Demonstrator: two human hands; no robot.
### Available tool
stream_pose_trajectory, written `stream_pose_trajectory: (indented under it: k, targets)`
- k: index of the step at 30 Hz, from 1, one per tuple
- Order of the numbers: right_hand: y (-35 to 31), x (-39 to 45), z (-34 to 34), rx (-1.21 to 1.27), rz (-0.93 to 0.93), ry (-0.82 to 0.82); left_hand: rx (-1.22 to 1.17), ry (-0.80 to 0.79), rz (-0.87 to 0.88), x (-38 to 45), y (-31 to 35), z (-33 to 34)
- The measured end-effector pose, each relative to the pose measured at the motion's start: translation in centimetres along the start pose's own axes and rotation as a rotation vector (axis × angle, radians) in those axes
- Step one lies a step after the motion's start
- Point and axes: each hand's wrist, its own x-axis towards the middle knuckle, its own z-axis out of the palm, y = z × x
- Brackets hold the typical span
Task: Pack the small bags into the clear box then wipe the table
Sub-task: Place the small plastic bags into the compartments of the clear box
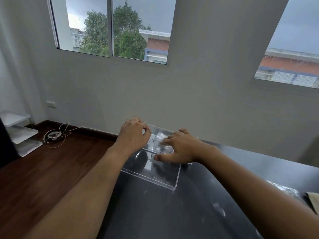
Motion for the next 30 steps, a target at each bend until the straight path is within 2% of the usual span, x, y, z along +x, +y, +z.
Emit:
stream_pose_trajectory:
  k: [3, 7, 11, 14, 17, 22, 26, 30]
  targets:
    - [0.0, 0.3, 0.0, 0.015, -0.002, 0.019, 0.008, 0.019, 0.013, 0.0, 0.0, 0.1]
    - [0.4, -0.6, -0.6, 0.158, -0.002, -0.021, 0.069, 0.054, 0.037, 0.0, 0.0, 0.3]
    - [1.4, -3.9, -1.8, 0.262, 0.004, 0.103, 0.075, 0.137, 0.082, 0.0, 0.5, 0.0]
    - [3.1, -7.4, -2.8, 0.298, 0.078, 0.180, 0.009, 0.195, 0.141, -0.5, 1.8, -0.2]
    - [5.4, -11.9, -3.6, 0.281, 0.175, 0.190, -0.038, 0.199, 0.241, -1.4, 4.4, 0.1]
    - [8.7, -20.4, -4.2, 0.240, 0.319, 0.165, -0.119, 0.077, 0.452, -4.0, 10.5, 1.1]
    - [10.4, -26.1, -3.9, 0.226, 0.435, 0.038, -0.201, -0.095, 0.578, -7.0, 16.3, 2.5]
    - [10.9, -30.1, -3.2, 0.223, 0.506, -0.057, -0.173, -0.217, 0.710, -9.5, 21.3, 4.4]
